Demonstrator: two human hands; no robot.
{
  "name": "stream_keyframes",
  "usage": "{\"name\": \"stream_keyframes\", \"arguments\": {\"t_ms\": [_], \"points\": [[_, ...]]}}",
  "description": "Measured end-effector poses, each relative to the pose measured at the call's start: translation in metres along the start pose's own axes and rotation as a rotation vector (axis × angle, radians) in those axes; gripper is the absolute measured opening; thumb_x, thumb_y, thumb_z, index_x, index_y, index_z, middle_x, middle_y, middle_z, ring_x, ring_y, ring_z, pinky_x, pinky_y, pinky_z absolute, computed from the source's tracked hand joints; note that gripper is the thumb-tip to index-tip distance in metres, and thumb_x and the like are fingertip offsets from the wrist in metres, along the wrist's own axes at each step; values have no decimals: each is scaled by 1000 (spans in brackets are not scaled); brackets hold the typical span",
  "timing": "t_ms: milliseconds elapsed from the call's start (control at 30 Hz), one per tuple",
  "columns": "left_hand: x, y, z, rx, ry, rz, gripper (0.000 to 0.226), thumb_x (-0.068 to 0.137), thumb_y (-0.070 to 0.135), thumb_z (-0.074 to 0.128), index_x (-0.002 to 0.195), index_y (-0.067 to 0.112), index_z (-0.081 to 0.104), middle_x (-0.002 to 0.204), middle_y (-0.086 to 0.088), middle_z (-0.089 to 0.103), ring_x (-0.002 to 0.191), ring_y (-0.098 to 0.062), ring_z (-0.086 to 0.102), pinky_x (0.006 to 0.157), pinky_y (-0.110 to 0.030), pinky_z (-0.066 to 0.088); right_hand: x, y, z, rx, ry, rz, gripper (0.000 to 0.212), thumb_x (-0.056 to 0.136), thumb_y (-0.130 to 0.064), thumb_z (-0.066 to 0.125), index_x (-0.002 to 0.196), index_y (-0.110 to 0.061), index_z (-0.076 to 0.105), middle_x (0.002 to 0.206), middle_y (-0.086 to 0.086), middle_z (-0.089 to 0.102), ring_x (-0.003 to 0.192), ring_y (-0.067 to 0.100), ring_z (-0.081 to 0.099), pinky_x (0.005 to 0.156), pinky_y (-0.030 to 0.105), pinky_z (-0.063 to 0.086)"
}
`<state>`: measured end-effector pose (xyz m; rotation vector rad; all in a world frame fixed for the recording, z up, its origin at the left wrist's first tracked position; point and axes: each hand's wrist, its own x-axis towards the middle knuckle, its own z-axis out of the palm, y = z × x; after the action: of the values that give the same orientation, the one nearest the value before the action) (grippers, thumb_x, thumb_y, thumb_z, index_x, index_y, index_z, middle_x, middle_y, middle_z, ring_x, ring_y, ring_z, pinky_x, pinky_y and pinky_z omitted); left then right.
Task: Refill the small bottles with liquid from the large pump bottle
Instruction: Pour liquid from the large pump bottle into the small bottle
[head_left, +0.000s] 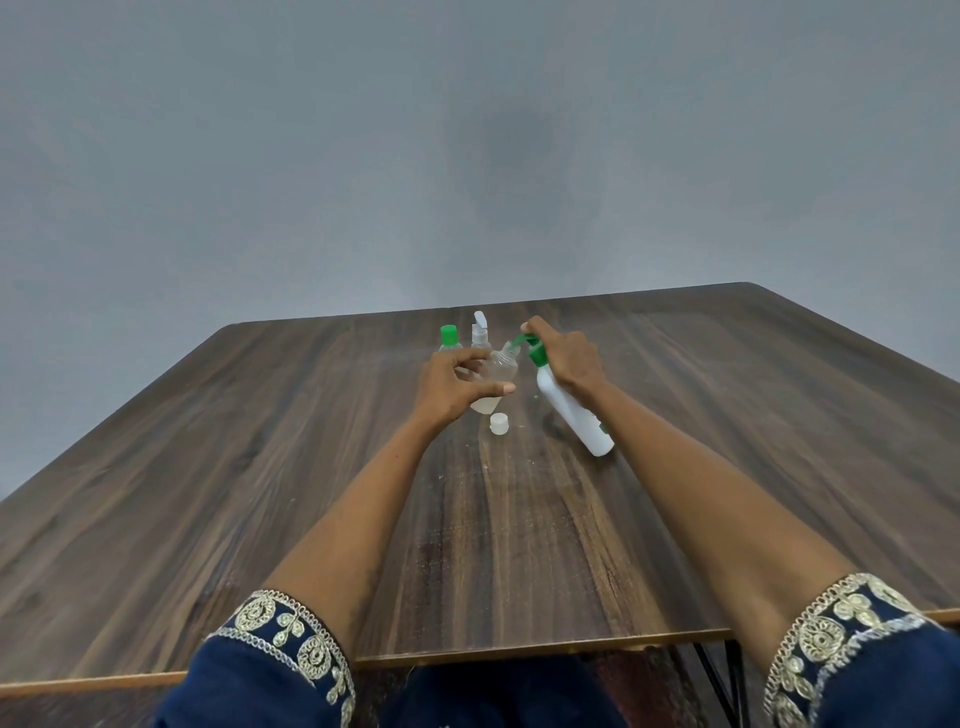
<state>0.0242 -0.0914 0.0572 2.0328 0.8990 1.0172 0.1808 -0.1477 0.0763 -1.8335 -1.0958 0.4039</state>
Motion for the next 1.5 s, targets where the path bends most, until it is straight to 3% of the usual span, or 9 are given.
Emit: {"name": "stream_keyframes", "arguments": {"t_ms": [167, 300, 467, 667, 800, 1033, 1300, 1500], "points": [[1, 0, 4, -7, 9, 6, 58, 59, 29, 87, 112, 14, 67, 101, -5, 65, 87, -11, 58, 75, -21, 47, -6, -3, -5, 18, -24, 19, 73, 49, -75, 25, 88, -31, 70, 96, 3, 67, 82, 21, 55, 74, 33, 37], [1, -1, 4, -23, 28, -6, 57, 58, 27, 87, 110, 15, 68, 101, -6, 66, 87, -12, 59, 78, -25, 49, -7, -5, -8, 43, -83, 18, 53, 69, -66, 37, 92, -31, 70, 81, -10, 60, 76, 11, 52, 75, 31, 34], [0, -3, 3, -11, 28, -11, 56, 57, 29, 88, 108, 17, 68, 100, -6, 67, 89, -13, 60, 82, -30, 51, -5, -4, 1, 22, -14, 6, 80, 49, -75, 25, 89, -23, 72, 89, 3, 69, 70, 10, 52, 60, 28, 34], [-3, -2, 3, -10, 18, -6, 55, 58, 27, 88, 108, 15, 68, 99, -4, 66, 82, -6, 57, 80, -26, 49, -3, -4, 0, 18, -9, 27, 81, 48, -75, 27, 90, -22, 73, 93, 4, 71, 78, 17, 57, 62, 28, 36], [-3, -2, 0, -11, 26, -10, 56, 59, 28, 87, 110, 15, 68, 99, -3, 66, 86, -10, 58, 80, -26, 49, 0, -1, 0, -20, -65, -15, 83, 51, -74, 24, 95, -23, 70, 95, 3, 69, 71, 9, 51, 64, 27, 37], [-1, -4, -1, 19, 22, 3, 56, 60, 30, 87, 111, 16, 68, 96, -2, 64, 87, -14, 59, 81, -31, 51, -3, -4, 2, 25, 21, 29, 82, 47, -76, 27, 89, -23, 74, 92, 6, 71, 78, 20, 56, 66, 33, 37], [-1, -10, 2, 7, 56, -8, 56, 58, 33, 87, 109, 18, 68, 96, -1, 66, 91, -17, 62, 83, -32, 52, -4, -5, 1, -29, -45, 34, 81, 47, -78, 24, 91, -31, 72, 92, 0, 69, 71, 9, 50, 68, 33, 35], [-5, -14, 6, 41, 84, 3, 59, 58, 38, 86, 110, 18, 68, 93, 3, 65, 84, -13, 61, 73, -22, 50, -3, -4, 4, -13, 27, 51, 83, 56, -73, 32, 97, -16, 75, 86, 6, 69, 67, 13, 50, 59, 27, 35]]}}
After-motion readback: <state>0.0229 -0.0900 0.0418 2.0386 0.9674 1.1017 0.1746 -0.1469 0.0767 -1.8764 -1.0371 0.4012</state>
